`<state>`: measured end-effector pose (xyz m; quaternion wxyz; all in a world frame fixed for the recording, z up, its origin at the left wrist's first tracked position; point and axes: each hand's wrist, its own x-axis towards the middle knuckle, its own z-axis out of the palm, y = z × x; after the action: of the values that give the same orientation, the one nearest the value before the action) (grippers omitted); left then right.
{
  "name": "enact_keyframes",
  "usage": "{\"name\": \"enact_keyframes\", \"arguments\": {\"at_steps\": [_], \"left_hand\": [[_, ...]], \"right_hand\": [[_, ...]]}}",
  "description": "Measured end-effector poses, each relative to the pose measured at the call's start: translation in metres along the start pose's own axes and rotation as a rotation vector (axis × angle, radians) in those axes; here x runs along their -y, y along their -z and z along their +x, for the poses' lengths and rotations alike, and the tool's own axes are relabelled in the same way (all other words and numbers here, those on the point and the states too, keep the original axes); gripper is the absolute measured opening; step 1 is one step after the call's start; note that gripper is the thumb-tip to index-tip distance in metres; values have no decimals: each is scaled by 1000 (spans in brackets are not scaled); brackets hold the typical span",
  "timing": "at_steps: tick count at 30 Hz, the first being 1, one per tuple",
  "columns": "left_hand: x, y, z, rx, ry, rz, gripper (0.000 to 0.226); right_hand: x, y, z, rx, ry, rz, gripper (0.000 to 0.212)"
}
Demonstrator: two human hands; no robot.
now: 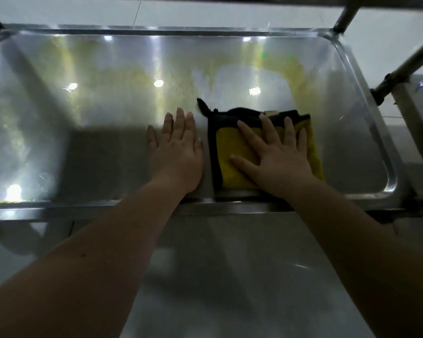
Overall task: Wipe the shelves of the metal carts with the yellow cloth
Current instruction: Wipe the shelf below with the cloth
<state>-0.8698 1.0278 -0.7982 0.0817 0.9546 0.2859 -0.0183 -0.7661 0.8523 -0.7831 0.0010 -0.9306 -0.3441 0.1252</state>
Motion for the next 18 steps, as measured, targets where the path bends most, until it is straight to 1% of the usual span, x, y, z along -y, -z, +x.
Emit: {"name": "enact_keyframes", "arguments": {"at_steps": [3, 5, 8, 13, 16, 18], "left_hand": [[-2, 0, -2, 3, -2, -14, 57], [-3, 0, -3, 5, -2, -17, 57], [-5, 0, -3, 0, 5, -19, 57], [-5, 2, -4, -5, -1, -20, 57], [-4, 1, -5, -12, -2, -27, 57], [-3, 2, -4, -13, -13, -36, 57]], "right_hand": [[0, -6, -29, 27, -39, -5, 77], [1, -7, -26, -10, -48, -11, 76], [1, 2, 15, -77, -21, -8, 75], [24, 27, 100, -63, -83, 0, 75], [34, 28, 111, -81, -123, -6, 75], [33, 27, 109, -112, -107, 3, 76]]}}
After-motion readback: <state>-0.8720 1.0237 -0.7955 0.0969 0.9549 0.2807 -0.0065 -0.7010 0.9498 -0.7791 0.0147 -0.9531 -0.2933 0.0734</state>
